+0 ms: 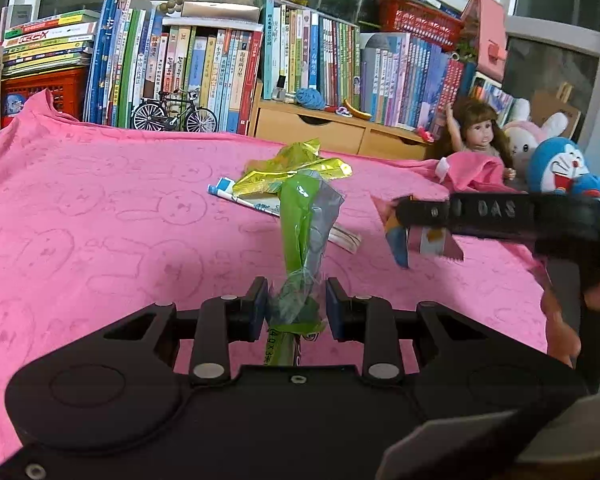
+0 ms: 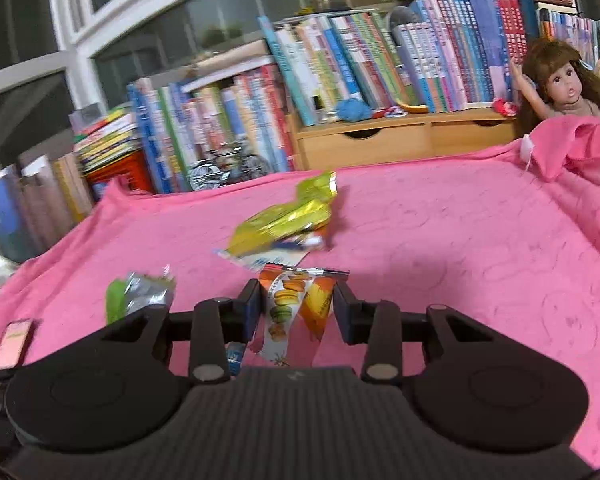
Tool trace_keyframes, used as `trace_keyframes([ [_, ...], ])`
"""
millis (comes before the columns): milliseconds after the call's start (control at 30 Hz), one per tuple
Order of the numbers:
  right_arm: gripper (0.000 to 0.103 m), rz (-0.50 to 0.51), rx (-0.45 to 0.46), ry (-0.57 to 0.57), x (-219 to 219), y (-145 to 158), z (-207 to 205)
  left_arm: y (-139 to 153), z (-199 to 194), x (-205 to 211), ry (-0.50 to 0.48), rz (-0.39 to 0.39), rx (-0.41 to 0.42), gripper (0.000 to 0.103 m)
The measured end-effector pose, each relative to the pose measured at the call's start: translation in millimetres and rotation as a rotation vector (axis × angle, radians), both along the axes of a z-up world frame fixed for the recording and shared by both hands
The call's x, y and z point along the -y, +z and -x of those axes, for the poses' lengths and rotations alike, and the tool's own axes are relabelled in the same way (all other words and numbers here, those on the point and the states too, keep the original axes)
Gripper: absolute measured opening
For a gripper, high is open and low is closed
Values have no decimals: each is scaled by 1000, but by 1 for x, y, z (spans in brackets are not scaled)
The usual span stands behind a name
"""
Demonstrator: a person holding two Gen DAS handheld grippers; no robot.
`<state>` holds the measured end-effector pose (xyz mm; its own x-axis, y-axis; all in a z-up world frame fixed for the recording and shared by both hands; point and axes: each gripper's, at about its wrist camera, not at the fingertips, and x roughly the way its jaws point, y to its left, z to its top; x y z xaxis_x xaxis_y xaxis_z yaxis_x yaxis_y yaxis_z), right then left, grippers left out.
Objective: Collect trash
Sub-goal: 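Lift the green wrapper and snack packet off the towel toward the bin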
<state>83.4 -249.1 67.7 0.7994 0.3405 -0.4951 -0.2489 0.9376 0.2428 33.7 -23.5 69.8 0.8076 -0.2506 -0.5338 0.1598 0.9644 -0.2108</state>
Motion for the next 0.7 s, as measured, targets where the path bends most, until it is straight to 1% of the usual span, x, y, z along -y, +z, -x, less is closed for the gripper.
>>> trace_keyframes([
  [200, 44, -9, 3, 65, -3, -7, 52, 4, 42, -7, -23, 21, -6, 29],
  [367, 45, 3, -8, 129, -9, -22, 100, -1, 85, -6, -54, 10, -12, 29],
  [567, 46, 46, -37, 197, -12, -45, 147, -18, 135, -1, -110, 30, -83, 29],
  [700, 46, 69, -66, 219, -9, -58, 172, -30, 160, -5, -132, 46, -153, 29],
])
